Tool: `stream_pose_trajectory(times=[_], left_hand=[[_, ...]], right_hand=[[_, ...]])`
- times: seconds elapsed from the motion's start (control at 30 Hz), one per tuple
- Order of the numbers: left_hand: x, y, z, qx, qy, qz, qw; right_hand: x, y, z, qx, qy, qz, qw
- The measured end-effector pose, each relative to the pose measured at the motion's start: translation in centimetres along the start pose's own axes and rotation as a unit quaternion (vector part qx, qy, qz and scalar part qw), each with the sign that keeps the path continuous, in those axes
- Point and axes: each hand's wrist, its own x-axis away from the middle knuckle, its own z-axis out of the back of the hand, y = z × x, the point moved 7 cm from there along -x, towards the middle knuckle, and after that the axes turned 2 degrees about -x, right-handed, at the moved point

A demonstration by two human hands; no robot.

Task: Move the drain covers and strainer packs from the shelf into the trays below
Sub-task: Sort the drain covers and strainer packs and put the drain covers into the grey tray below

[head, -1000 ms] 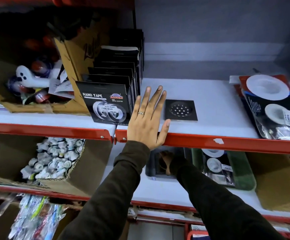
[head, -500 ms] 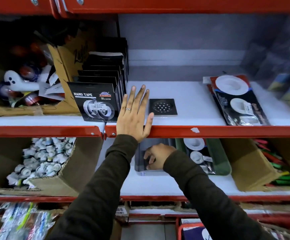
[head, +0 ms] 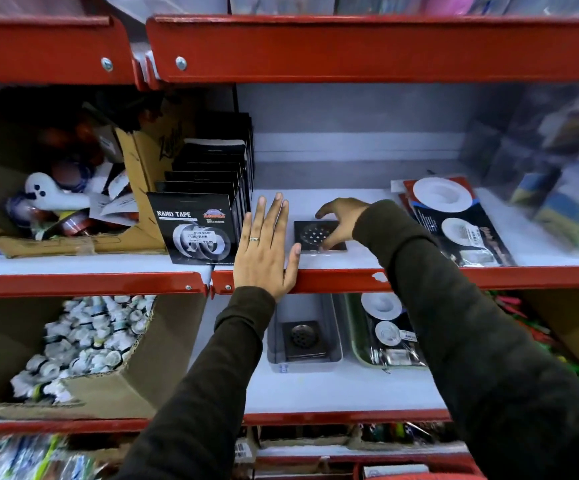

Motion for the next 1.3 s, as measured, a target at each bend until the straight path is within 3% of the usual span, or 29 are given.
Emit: stream_pose_trajectory(times=[0.13, 0.33, 0.57, 0.7, 0.93, 1.1, 1.3], left_hand=[[-0.1, -0.1, 0.0, -0.002, -0.002, 0.002, 1.0], [-0.1, -0.2, -0.4, -0.003, -0.006, 0.001, 1.0], [0.1, 0.0, -0.2, -0.002, 0.006, -0.009, 1.0], [0.0, 0.1, -0.1, 0.0, 0.016, -0.008, 1.0], [0.3, 0.2, 0.0, -0.006, 0.017, -0.003, 1.0], [0.1, 0.2, 0.1, -0.008, 0.02, -0.003, 1.0], [0.1, 0.3, -0.1, -0.007, 0.024, -0.008, 1.0]], right_hand=[[-2.6, 0.2, -0.9, 0.029, -0.078, -0.02, 0.996], [-2.0, 0.0, -0.3, 0.054, -0.059, -0.029, 0.996], [4.4, -0.4, 3.5, 0.027, 0.036, -0.019, 0.999], [9.5, -1.2, 2.6, 0.009, 0.002, -0.013, 1.0], [12.7, -2.8, -6.2, -0.016, -0.1, 0.033, 0.994], [9.2, -2.1, -15.2, 0.031, -0.224, 0.024, 0.974], [1.0, 0.7, -22.2, 0.025, -0.216, -0.037, 0.975]])
